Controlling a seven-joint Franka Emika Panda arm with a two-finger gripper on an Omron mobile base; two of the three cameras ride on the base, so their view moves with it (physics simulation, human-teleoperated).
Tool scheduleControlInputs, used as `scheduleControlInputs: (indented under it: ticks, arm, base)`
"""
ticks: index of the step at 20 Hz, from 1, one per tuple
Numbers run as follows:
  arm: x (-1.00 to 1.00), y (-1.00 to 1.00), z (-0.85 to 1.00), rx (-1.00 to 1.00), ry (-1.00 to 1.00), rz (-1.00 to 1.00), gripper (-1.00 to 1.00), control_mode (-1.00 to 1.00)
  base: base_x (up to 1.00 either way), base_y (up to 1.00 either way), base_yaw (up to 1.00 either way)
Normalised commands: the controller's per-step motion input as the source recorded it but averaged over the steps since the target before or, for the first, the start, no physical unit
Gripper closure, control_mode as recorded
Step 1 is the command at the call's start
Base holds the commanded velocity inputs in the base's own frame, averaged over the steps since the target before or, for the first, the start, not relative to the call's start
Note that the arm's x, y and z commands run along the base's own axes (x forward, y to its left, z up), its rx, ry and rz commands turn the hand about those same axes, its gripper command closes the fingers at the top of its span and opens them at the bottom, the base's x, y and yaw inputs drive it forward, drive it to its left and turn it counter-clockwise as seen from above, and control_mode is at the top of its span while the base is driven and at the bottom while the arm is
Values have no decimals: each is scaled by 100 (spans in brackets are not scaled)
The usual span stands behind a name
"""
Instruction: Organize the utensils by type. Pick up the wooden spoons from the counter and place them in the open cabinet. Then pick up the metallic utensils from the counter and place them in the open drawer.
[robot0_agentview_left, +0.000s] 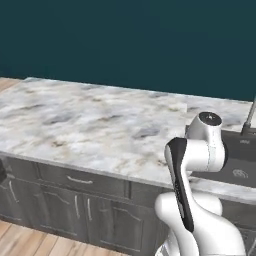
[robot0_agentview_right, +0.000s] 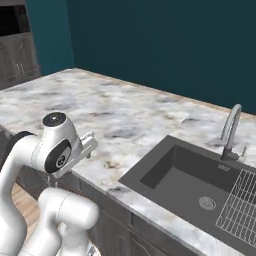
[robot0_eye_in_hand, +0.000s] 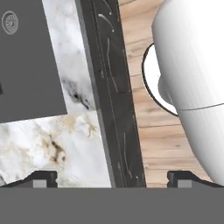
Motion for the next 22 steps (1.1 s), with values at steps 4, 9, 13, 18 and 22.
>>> scheduleControlInputs:
  ticks: [4,9,13,18,22]
  arm:
    - [0,0,0,0,0,0,-100,100]
    - [0,0,0,0,0,0,-100,100]
    - [0,0,0,0,0,0,-100,100]
    - [0,0,0,0,0,0,-100,100]
    - [0,0,0,0,0,0,-100,100]
  base:
    - [-49,-47,-41]
    - [-47,-49,-41]
    - [-47,-51,-39]
    - [-49,-52,-38]
    - [-30,-60,-32]
